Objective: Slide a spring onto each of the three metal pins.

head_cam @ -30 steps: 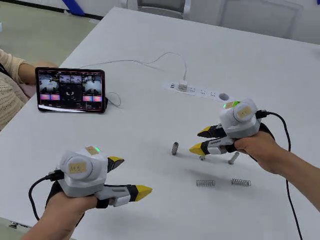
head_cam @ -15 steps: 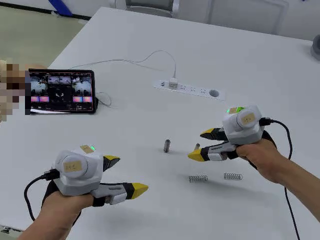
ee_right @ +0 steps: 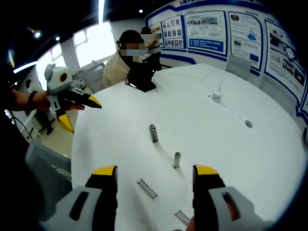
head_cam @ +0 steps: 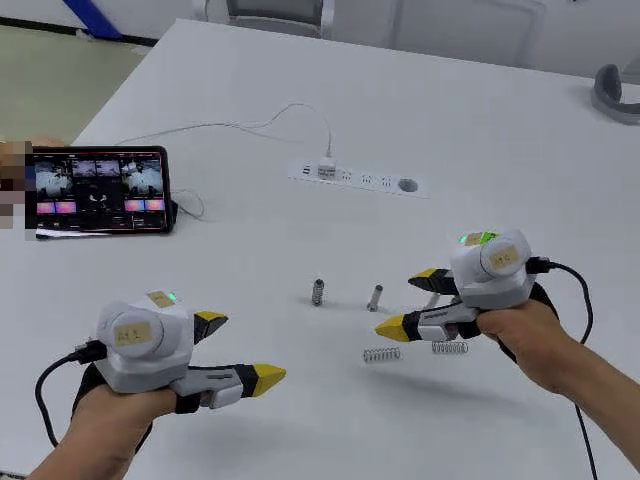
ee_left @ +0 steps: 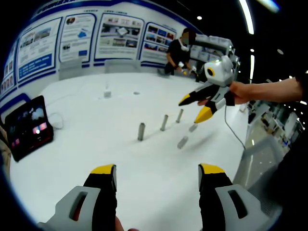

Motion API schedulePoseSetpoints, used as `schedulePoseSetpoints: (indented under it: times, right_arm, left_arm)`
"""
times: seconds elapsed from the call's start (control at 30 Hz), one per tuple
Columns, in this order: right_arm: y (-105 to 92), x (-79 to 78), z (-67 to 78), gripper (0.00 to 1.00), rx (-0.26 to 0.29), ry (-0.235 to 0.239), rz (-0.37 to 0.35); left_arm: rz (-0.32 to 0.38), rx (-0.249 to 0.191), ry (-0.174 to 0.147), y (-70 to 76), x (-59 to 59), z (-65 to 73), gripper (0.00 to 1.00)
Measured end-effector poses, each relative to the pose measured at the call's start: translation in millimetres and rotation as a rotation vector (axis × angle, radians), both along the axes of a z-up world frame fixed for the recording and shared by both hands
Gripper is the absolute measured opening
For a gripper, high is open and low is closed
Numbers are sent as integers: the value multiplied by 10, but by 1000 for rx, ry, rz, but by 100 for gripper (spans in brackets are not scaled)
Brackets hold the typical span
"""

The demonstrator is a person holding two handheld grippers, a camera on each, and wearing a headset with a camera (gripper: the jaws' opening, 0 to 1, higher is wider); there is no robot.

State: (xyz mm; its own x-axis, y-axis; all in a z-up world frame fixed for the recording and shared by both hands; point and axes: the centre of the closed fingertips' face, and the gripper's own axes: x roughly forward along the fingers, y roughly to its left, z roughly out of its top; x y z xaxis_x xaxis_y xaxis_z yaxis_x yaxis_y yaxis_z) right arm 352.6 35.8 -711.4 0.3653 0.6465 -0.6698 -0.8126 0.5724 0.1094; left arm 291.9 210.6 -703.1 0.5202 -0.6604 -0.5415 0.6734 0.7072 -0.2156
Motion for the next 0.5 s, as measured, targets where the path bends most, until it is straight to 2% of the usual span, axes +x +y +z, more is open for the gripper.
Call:
schedulePoseSetpoints:
  times: [0.43,0.5]
  right_arm:
    - [-225,-214,-4,67,21,2,-86]
    - [-256,-245,18,69,40,2,-115]
  left_arm:
    - [-15,-1,-10,-64,48,25,71]
    - [-16,-2,-11,-76,53,31,71]
